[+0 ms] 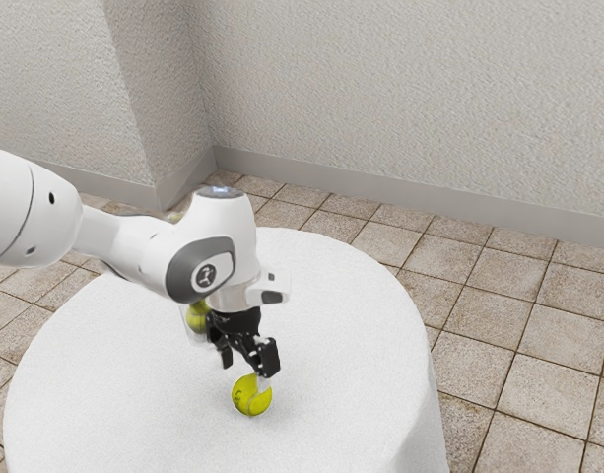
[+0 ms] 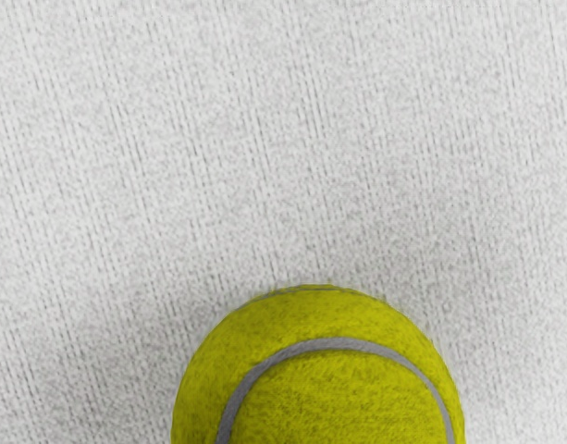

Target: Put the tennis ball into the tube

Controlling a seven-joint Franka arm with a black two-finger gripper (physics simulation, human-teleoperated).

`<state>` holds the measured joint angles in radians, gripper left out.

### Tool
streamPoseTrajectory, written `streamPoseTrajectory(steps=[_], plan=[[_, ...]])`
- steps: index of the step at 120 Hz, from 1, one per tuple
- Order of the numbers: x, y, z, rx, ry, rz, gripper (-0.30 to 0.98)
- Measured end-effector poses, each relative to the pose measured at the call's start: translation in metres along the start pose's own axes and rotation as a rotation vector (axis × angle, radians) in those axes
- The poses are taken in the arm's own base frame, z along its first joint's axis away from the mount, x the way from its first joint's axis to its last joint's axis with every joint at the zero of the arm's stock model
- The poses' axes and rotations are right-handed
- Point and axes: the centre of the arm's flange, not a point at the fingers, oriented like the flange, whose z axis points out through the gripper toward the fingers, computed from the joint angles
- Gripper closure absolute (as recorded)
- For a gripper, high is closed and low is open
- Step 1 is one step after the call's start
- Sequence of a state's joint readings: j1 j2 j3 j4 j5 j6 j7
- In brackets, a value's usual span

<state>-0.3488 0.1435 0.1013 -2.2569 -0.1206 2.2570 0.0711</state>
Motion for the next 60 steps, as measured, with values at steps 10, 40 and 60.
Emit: streamPoseTrajectory(steps=[10,40,60], plan=[[0.004,0.004,0.005,0.002,0.005,0.003,0.0],[-0.004,0.003,0.015,-0.022,0.005,-0.026,0.0],[-0.008,0.002,0.023,-0.034,-0.007,-0.044,0.0]])
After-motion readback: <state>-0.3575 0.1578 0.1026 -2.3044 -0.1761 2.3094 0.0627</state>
